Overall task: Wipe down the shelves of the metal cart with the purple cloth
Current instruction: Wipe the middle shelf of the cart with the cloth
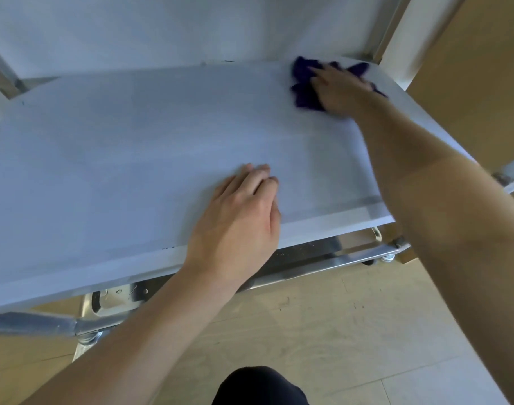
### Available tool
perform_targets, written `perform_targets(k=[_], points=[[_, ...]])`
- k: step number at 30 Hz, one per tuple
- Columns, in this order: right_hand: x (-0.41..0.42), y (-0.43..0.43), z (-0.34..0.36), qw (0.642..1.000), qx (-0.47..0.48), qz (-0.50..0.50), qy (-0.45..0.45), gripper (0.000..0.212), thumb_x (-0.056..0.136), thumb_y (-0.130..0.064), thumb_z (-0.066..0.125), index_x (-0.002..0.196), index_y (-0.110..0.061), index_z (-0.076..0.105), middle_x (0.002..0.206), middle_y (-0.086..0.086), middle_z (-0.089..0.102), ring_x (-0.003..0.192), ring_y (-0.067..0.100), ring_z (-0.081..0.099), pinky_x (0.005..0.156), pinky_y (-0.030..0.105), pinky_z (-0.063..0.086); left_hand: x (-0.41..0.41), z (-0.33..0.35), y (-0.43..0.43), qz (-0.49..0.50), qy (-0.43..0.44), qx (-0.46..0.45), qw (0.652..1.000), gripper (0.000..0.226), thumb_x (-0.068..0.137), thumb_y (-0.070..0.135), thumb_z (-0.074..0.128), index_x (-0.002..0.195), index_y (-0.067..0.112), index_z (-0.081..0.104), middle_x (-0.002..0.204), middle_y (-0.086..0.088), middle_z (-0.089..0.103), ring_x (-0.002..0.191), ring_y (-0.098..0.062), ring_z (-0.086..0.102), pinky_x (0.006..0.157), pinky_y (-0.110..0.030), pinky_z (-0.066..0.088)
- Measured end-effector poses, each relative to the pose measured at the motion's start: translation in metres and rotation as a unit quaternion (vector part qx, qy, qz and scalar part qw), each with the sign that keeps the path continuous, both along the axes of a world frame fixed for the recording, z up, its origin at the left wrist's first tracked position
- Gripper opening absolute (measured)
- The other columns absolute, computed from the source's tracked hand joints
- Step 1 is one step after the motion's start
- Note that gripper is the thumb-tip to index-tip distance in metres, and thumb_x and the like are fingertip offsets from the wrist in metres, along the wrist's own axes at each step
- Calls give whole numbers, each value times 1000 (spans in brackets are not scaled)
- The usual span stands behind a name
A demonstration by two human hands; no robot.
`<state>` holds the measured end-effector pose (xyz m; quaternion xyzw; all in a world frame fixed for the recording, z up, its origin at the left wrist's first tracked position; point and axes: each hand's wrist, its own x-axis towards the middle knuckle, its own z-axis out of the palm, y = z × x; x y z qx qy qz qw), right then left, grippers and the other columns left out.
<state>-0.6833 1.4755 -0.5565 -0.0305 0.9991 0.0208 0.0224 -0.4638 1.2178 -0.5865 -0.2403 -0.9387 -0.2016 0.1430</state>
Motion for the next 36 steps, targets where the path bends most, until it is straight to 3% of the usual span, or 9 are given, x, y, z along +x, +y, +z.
perform_targets(k=[4, 9, 12, 15, 17, 19, 24, 29, 36], points=[[21, 45, 1, 991, -25, -132, 10, 48, 101, -38, 18, 147, -34, 31, 159, -5, 19, 146, 33, 16, 107, 70, 19, -1, -1, 2, -7, 10, -3, 1000, 33, 93, 18, 40, 115, 8, 64, 132, -6, 59, 132, -25, 48, 107, -39, 41], [26, -18, -1, 997, -34, -64, -1, 49, 102, -43, 16, 151, -42, 18, 163, -13, 2, 149, 35, 4, 108, 73, 9, -2, -2, 3, -1, 18, -1, 1000, 32, 92, 17, 41, 114, 8, 64, 132, -6, 59, 131, -25, 49, 106, -38, 41], [43, -74, -8, 998, -4, 65, -5, 52, 99, -49, 11, 148, -42, 22, 162, -14, 3, 150, 31, 4, 110, 68, 15, -1, -2, 4, 0, 18, -5, 1000, 32, 91, 17, 42, 112, 7, 64, 131, -6, 60, 130, -26, 49, 106, -37, 40], [74, -105, -11, 993, -24, 113, -25, 66, 89, -59, -2, 150, -43, 17, 163, -13, 5, 151, 27, 2, 113, 64, 12, -1, 1, 3, -7, 10, -11, 1000, 29, 91, 16, 44, 111, 6, 64, 126, -7, 60, 125, -26, 52, 104, -36, 40], [100, -109, -11, 994, -53, 94, -6, 51, 101, -50, 12, 151, -44, 13, 163, -11, 6, 151, 25, 4, 117, 58, 10, 1, 3, 3, -3, 11, -11, 1000, 26, 91, 14, 45, 106, 5, 63, 119, -7, 61, 113, -26, 56, 99, -36, 43], [128, -106, -6, 995, -78, 68, 10, 49, 104, -44, 20, 152, -44, 11, 163, -11, 6, 151, 22, 5, 119, 54, 8, 3, 6, 3, 5, 11, -11, 1000, 23, 90, 14, 45, 103, 5, 62, 117, -7, 60, 105, -25, 57, 94, -36, 45], [186, -93, -2, 995, -104, 11, -2, 48, 104, -44, 19, 151, -45, 12, 163, -13, 7, 151, 20, 4, 121, 50, 6, 7, 11, 4, 26, -7, 2, 1000, 18, 88, 12, 46, 96, 2, 59, 114, -12, 58, 99, -31, 57, 85, -39, 47], [232, -97, -6, 994, -109, -17, 24, 48, 103, -45, 20, 151, -45, 18, 162, -13, 10, 151, 20, 7, 121, 49, 6, 10, 12, 4, 43, 29, -3, 999, 18, 86, 14, 42, 85, 2, 56, 95, -13, 57, 80, -31, 56, 70, -39, 47], [232, -99, 0, 993, -115, -33, 0, 48, 103, -47, 20, 151, -47, 16, 162, -15, 7, 151, 18, 4, 121, 48, 4, 16, 17, -29, 44, -10, -23, 999, 27, 89, 20, 49, 105, 9, 68, 110, -4, 61, 96, -27, 60, 79, -38, 50]])
